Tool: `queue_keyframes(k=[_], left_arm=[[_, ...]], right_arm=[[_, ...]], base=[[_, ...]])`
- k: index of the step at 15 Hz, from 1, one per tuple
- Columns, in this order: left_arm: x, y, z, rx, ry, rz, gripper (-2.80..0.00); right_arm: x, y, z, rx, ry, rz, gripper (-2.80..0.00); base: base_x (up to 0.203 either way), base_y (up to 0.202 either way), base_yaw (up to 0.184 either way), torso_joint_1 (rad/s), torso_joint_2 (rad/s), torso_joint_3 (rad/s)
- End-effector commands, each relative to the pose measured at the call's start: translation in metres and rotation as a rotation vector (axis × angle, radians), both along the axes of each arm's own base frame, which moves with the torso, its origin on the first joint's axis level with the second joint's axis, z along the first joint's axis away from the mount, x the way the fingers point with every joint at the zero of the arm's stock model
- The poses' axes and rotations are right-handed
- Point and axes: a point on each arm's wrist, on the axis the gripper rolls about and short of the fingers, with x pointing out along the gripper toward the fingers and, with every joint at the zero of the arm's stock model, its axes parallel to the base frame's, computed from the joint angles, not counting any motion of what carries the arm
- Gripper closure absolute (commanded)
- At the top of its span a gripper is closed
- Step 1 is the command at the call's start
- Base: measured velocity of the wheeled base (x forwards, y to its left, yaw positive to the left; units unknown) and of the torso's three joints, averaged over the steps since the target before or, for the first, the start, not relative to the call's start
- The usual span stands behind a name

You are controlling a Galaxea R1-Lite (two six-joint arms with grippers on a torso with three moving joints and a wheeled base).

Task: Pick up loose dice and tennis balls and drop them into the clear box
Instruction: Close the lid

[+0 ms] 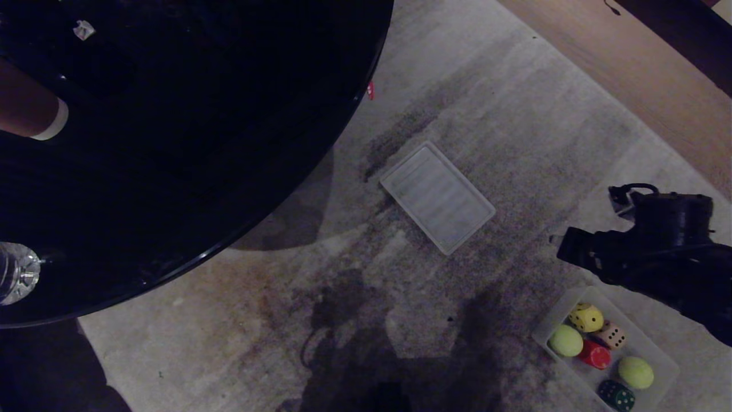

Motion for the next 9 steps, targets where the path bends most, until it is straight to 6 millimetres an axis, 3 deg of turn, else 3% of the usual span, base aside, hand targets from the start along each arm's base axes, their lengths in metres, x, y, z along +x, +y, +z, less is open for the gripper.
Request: queue_keyframes(k=[1, 2, 5, 9], left_arm=[[0.0, 0.0, 0.0, -0.001, 0.002, 0.001, 0.0], [0.0, 0.0, 0.0, -0.001, 0.001, 0.001, 0.0], [0.0, 0.0, 0.0, -0.001, 0.002, 0.001, 0.0], [0.0, 0.0, 0.0, -0.001, 0.002, 0.001, 0.0]], right_arm=[[0.053, 0.01, -0.049, -0.004, 0.075, 0.01, 0.0], [0.068, 0.012, -0.053, -0.005, 0.053, 0.011, -2.8], [0.103, 0.016, -0.069, -0.007, 0.026, 0.011, -2.8], [0.127, 0.019, -0.087, -0.007, 0.019, 0.01, -2.8]], base=[[0.0, 0.0, 0.0, 0.0, 0.0, 0.0], [0.0, 0.0, 0.0, 0.0, 0.0, 0.0], [0.0, 0.0, 0.0, 0.0, 0.0, 0.0], [0.0, 0.0, 0.0, 0.0, 0.0, 0.0]])
